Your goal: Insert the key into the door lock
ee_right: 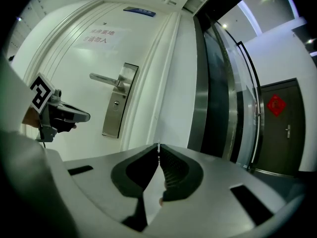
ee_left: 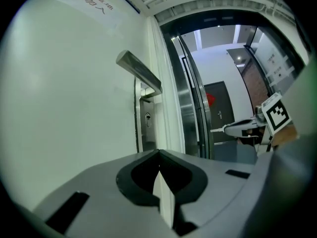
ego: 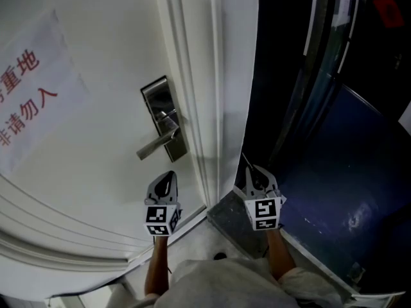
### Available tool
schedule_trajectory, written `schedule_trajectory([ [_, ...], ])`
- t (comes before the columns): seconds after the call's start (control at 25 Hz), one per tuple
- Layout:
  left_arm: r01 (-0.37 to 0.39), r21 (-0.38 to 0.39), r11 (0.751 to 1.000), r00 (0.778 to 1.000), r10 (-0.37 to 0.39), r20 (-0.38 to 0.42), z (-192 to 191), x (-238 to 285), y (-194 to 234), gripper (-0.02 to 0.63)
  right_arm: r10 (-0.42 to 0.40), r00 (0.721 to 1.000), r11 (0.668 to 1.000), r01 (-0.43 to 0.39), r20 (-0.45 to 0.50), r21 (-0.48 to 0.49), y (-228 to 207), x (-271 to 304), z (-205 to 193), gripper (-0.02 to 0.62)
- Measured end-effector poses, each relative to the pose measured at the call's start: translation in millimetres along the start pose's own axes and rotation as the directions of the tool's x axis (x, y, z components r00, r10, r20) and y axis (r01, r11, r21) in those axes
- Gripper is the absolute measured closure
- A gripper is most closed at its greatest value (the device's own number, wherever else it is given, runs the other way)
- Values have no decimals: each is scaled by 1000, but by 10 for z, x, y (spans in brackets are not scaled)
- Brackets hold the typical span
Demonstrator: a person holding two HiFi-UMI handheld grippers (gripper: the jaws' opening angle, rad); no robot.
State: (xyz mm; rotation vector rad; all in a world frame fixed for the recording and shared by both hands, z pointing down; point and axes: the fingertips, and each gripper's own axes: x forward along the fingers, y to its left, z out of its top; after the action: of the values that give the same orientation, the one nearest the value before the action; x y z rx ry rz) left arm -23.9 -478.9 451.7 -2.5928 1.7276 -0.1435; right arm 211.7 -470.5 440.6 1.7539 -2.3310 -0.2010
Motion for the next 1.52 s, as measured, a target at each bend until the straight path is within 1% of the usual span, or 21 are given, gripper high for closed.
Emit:
schedule_trajectory([
  [0.36, -10, -11, 1000, 1000, 10, -28, -147, 31, 47, 589, 36, 999, 999, -36, -12, -13, 92, 155, -62, 566],
  [0.48, -14, -14, 1000, 999, 14, -48, -204, 16, 99, 589, 38, 999, 999, -38, -15, -16, 140, 189, -57, 566],
  [0.6, -9, -11, 1000, 999, 9, -31, -170, 34, 145, 589, 30, 999, 999, -31, -17, -23, 172, 224, -46, 566],
  [0.72, 7, -11, 1000, 999, -8, -49, -212, 60, 183, 589, 18, 1000, 999, -18, -15, -31, 186, 277, -21, 566],
  [0.8, 20, -3, 1000, 999, -21, -32, -165, 77, 194, 589, 14, 1000, 1000, -14, -14, -28, 215, 300, -8, 566],
  [0.88, 26, 0, 1000, 1000, -26, -14, -115, 89, 217, 589, 15, 1000, 999, -16, -13, -29, 251, 333, 13, 566],
  [0.96, 20, -3, 1000, 1000, -20, -19, -113, 73, 254, 589, 25, 1000, 999, -26, -8, -32, 298, 377, 48, 566],
  [1.04, 3, -13, 1000, 999, -3, -42, -130, 20, 306, 589, 44, 999, 998, -44, -1, -38, 360, 422, 95, 566],
  [1.24, -55, -8, 998, 998, 55, -18, -126, -151, 484, 589, 118, 993, 992, -116, 28, -58, 597, 563, 209, 566],
  [1.52, -181, -4, 984, 983, 181, -24, -134, -567, 815, 589, 244, 966, 965, -233, 88, -120, 1065, 741, 493, 566],
])
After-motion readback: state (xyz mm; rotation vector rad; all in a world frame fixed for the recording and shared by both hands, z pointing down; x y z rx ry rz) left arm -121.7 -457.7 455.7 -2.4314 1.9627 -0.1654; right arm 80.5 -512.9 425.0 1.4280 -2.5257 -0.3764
